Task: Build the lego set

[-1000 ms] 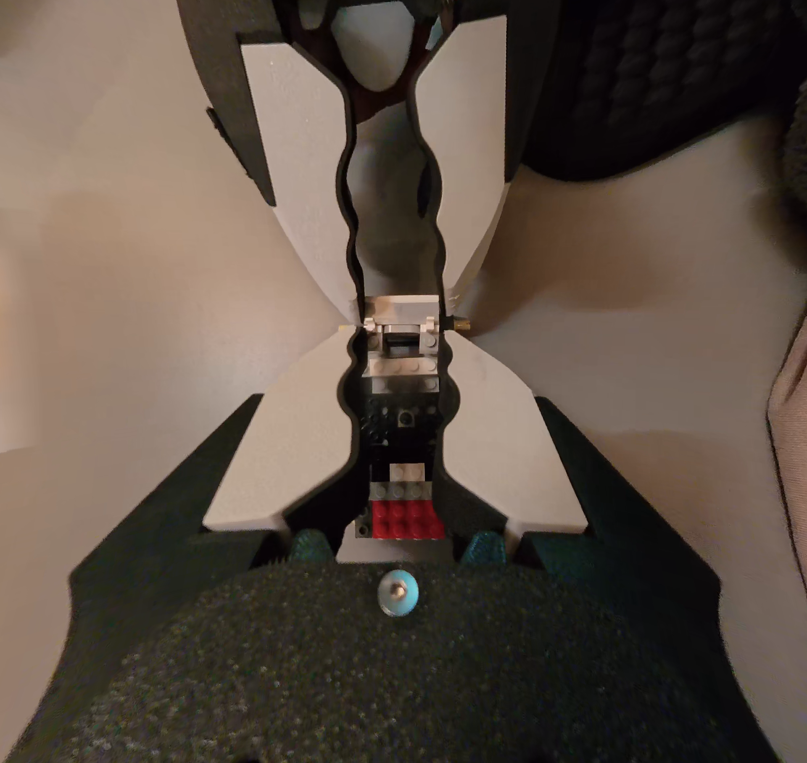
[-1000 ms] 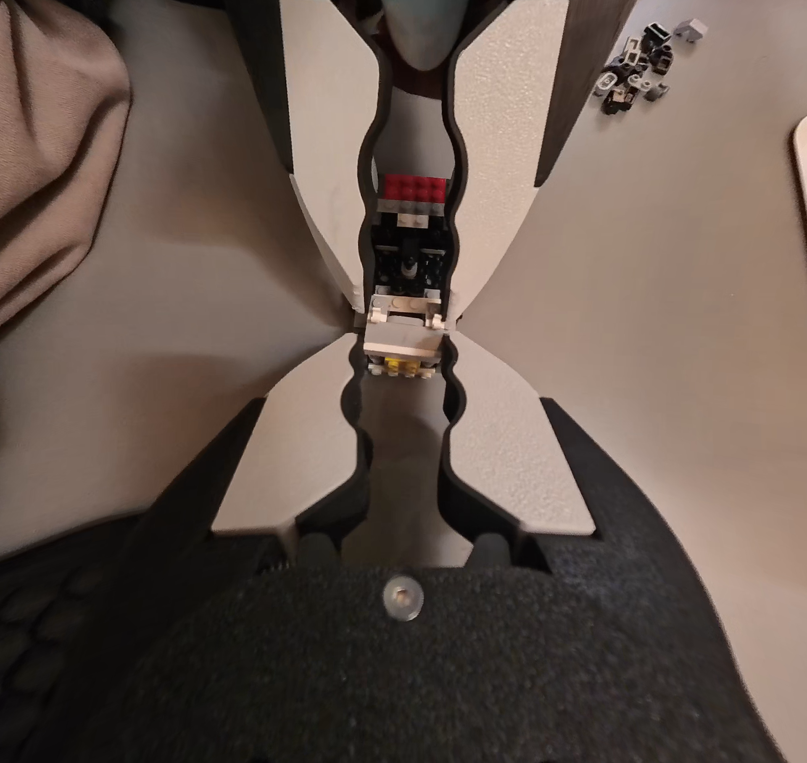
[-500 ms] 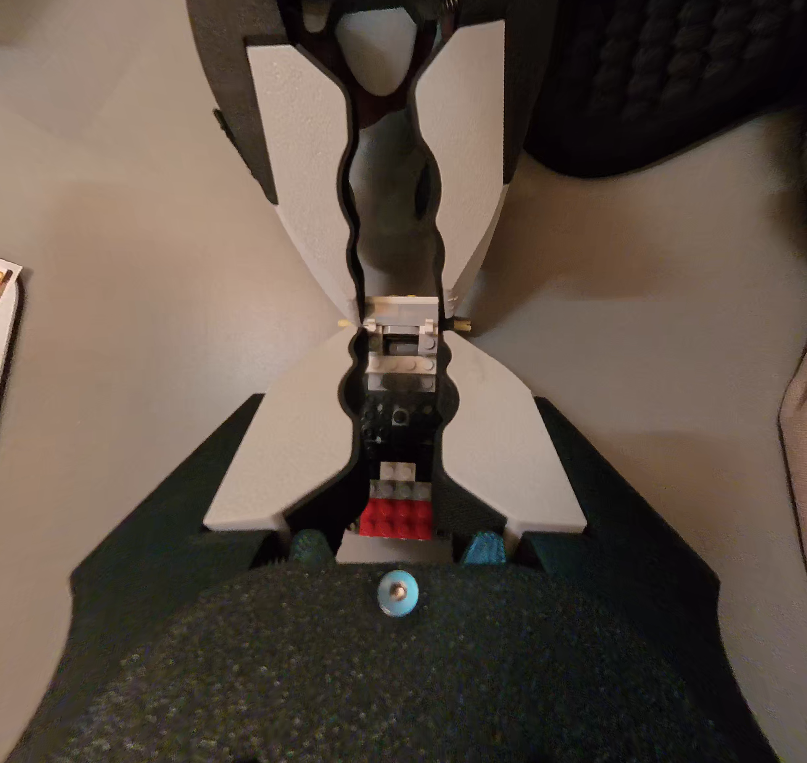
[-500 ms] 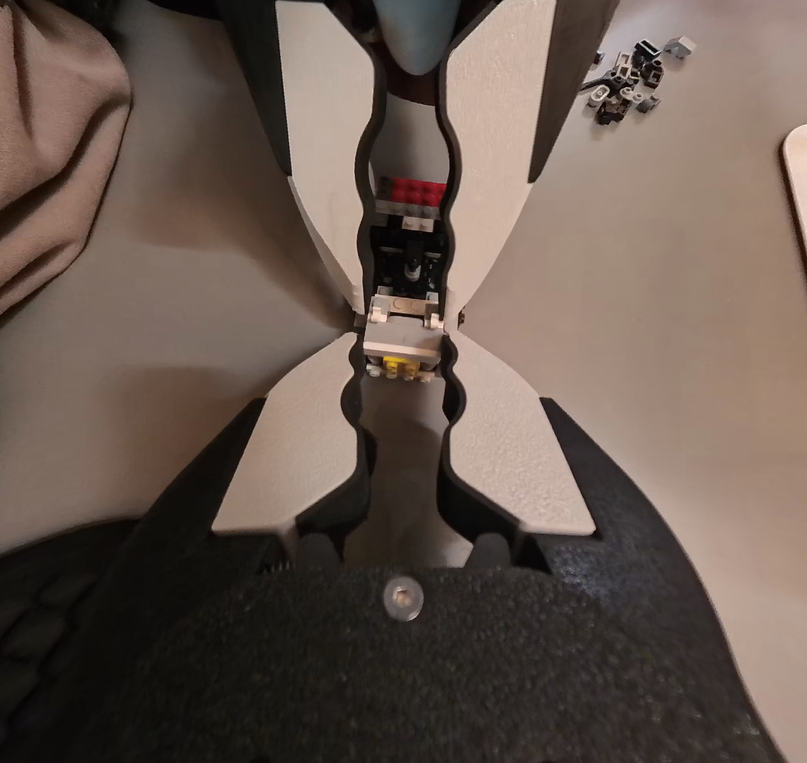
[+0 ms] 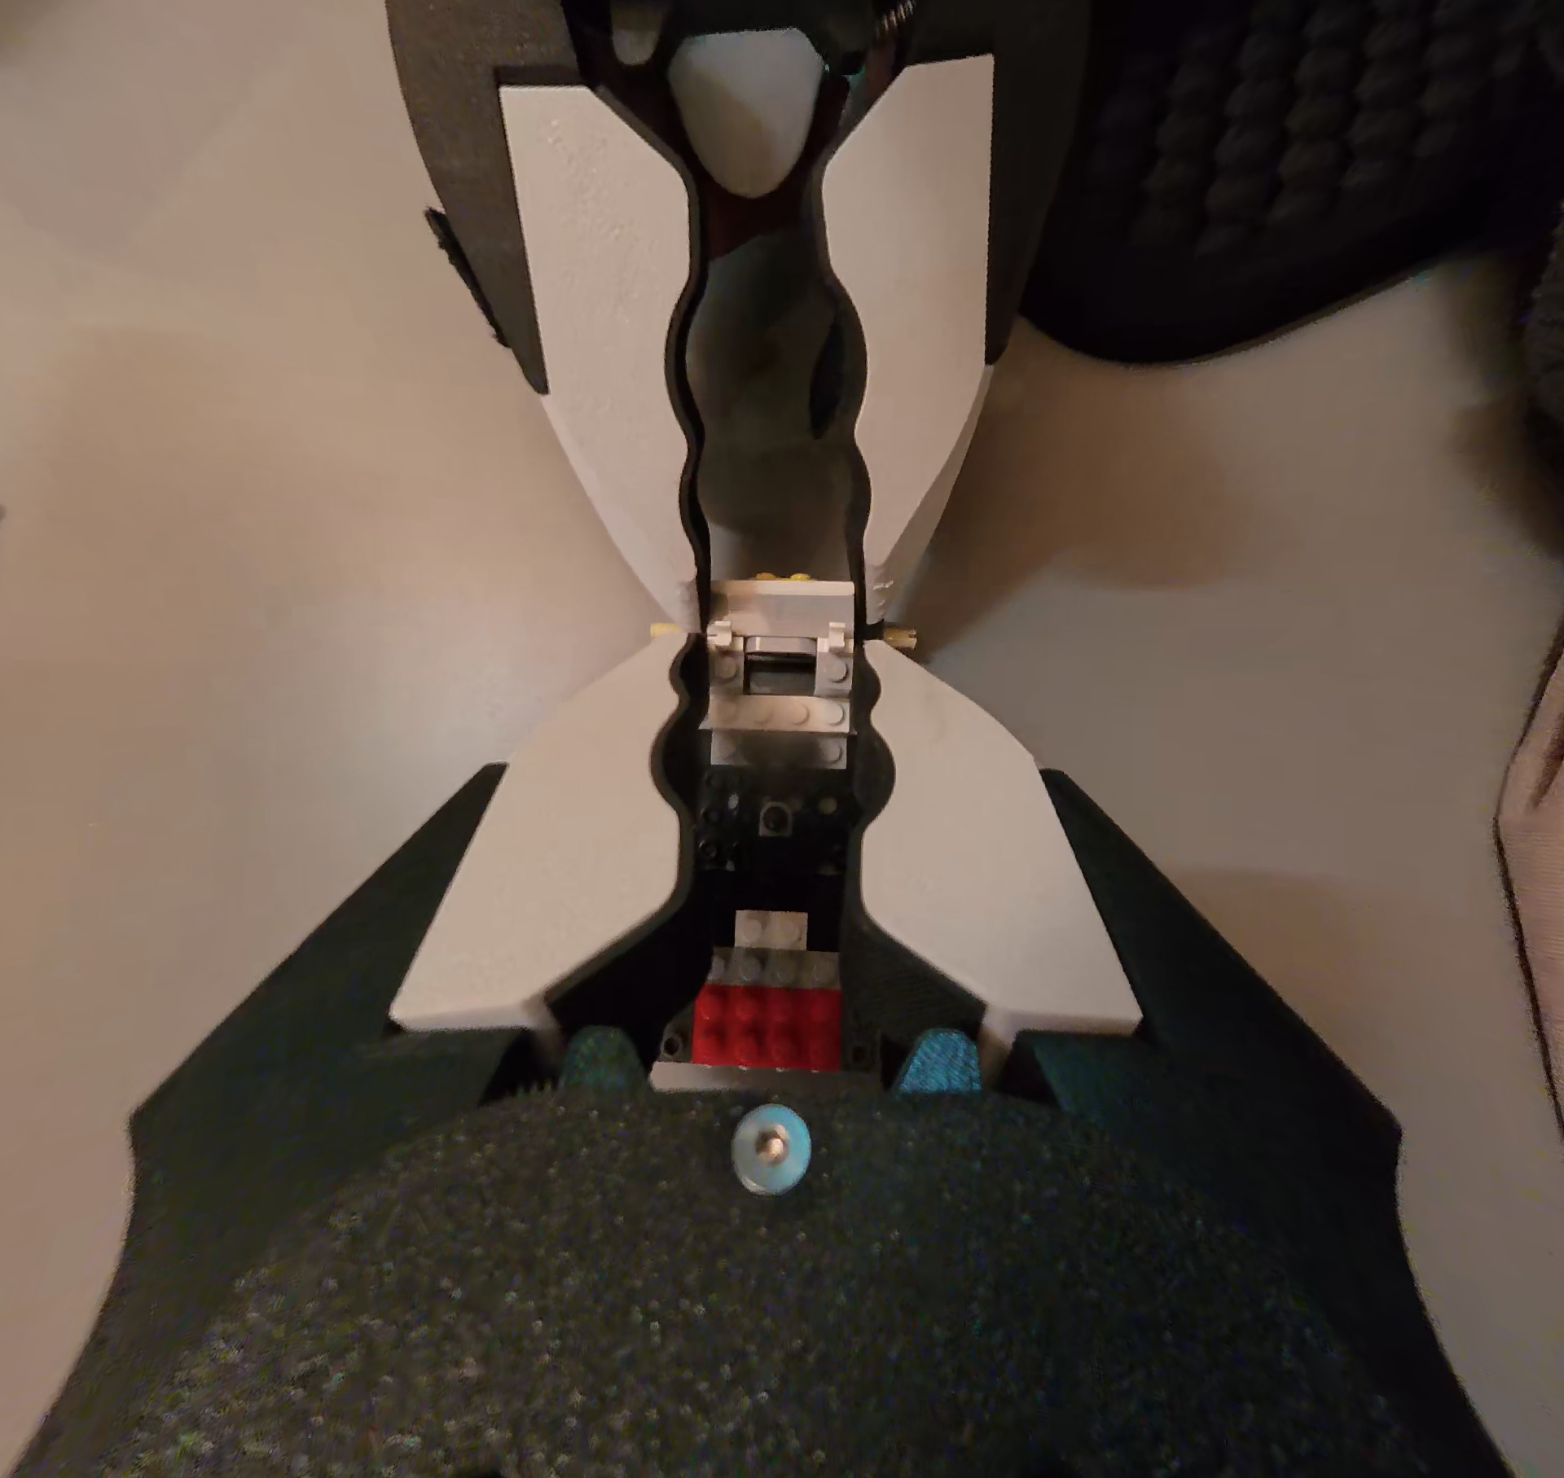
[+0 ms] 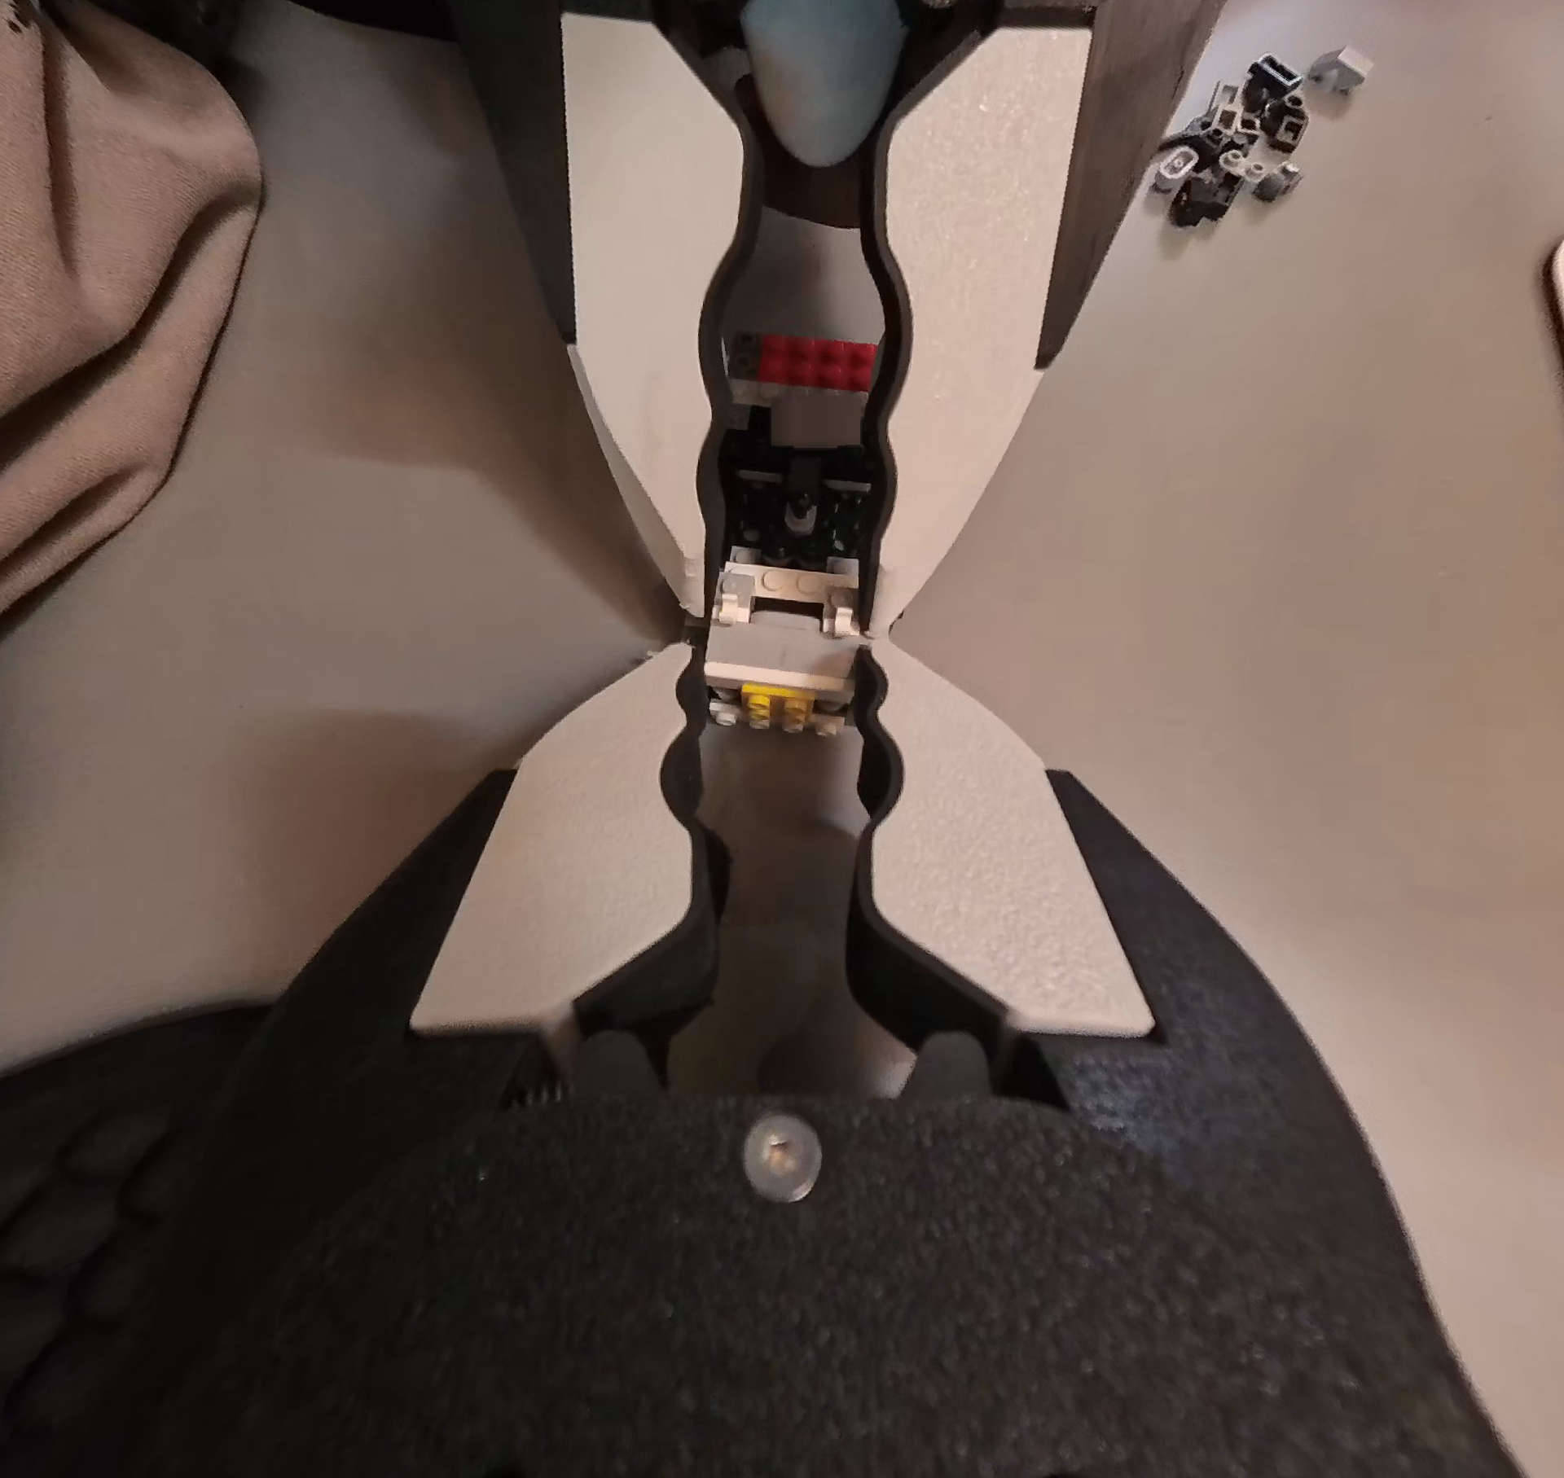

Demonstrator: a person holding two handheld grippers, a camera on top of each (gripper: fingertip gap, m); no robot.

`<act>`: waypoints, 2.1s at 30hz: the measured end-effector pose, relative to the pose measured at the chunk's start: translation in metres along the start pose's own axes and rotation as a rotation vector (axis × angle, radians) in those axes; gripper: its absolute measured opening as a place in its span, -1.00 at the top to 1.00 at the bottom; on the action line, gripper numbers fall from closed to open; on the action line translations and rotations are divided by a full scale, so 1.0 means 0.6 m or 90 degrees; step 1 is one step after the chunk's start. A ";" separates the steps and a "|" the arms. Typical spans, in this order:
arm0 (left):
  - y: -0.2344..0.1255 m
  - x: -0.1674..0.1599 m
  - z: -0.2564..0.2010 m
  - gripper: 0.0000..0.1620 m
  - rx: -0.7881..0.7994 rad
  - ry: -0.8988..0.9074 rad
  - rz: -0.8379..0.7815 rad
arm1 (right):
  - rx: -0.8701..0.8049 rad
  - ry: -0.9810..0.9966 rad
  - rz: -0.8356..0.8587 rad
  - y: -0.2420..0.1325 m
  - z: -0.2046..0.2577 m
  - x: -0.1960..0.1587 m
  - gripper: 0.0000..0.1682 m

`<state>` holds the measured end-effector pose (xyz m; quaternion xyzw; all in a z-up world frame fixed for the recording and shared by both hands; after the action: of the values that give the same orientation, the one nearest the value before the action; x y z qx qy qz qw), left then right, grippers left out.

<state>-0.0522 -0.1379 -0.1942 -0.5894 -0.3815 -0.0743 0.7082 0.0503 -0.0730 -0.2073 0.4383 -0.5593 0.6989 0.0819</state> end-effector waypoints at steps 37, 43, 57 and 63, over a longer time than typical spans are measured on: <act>0.001 -0.001 0.016 0.70 -0.028 -0.053 -0.019 | 0.014 0.002 0.079 -0.002 -0.003 0.026 0.64; 0.004 -0.004 0.019 0.70 -0.034 -0.066 -0.039 | 0.018 0.005 0.075 -0.002 -0.003 0.025 0.64; 0.005 -0.014 0.017 0.66 -0.019 -0.047 -0.044 | 0.026 0.003 0.082 0.001 -0.004 0.028 0.61; -0.001 -0.014 0.014 0.56 -0.014 -0.039 -0.041 | 0.030 0.006 0.091 -0.001 -0.004 0.032 0.58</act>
<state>-0.0625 -0.1335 -0.1987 -0.5862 -0.4210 -0.0832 0.6872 0.0379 -0.0781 -0.1930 0.3957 -0.5722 0.7179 0.0238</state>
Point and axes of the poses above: each gripper's, where its closed fingertips meet, y out along the fingers, x out of its top, z = x × y across the jaws, the point moved 8 cm from there along -y, back along the fingers, and after that the axes turned 5 degrees about z, right-handed, at the moved point
